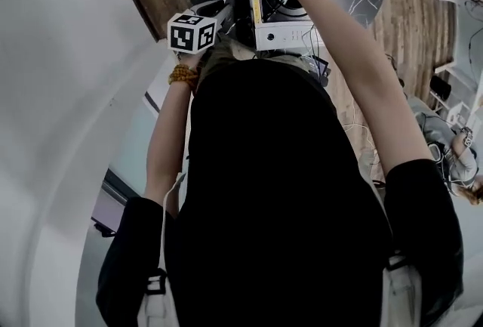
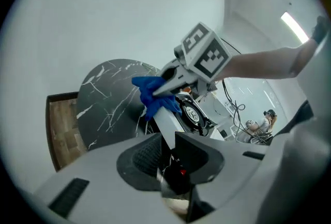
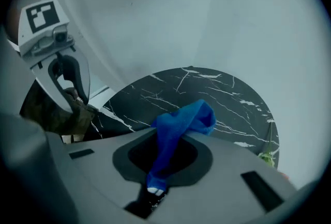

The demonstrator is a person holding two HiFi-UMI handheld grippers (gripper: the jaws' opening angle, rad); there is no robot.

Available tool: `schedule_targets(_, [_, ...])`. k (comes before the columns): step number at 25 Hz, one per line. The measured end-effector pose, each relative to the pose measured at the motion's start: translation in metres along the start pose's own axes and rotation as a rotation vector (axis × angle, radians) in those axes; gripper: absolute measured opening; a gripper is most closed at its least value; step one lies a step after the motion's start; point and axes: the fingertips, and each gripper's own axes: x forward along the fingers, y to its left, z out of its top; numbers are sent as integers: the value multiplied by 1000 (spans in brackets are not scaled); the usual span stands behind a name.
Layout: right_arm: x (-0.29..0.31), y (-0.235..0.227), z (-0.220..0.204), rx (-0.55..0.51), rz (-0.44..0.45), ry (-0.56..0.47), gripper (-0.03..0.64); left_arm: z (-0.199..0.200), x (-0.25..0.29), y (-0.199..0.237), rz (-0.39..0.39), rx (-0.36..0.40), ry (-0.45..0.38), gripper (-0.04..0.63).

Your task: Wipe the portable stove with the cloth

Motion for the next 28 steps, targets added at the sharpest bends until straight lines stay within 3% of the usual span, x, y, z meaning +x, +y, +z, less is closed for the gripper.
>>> schedule_targets(4, [7, 29, 11, -136, -83, -55, 23, 5, -9, 18, 38, -52, -38, 81])
schedule_targets(7, [-4, 33, 2, -62, -178, -141, 23, 6, -7, 21, 41, -45, -35, 81])
schedule_targets(9, [-11, 34, -11, 3, -184, -173, 23, 9, -2, 21, 38, -27, -25, 81])
schedule_targets(12, [-14, 42, -21, 46, -116, -182, 23, 12, 5, 18, 35, -10, -7, 81])
schedule_targets(16, [-15, 59, -23, 5, 8, -154, 23, 11, 14, 11, 33, -1, 19, 81])
schedule_targets(20, [-20, 78, -24, 37, 62, -186, 24, 3, 13, 10, 44, 9, 46, 80])
schedule_targets(23, [-22, 102, -36, 14, 93, -213, 23, -2, 11, 8, 55, 1, 53, 80])
schedule_targets(28, [-33, 153, -52, -21, 238, -259, 23, -7, 10, 7, 78, -3, 79, 80])
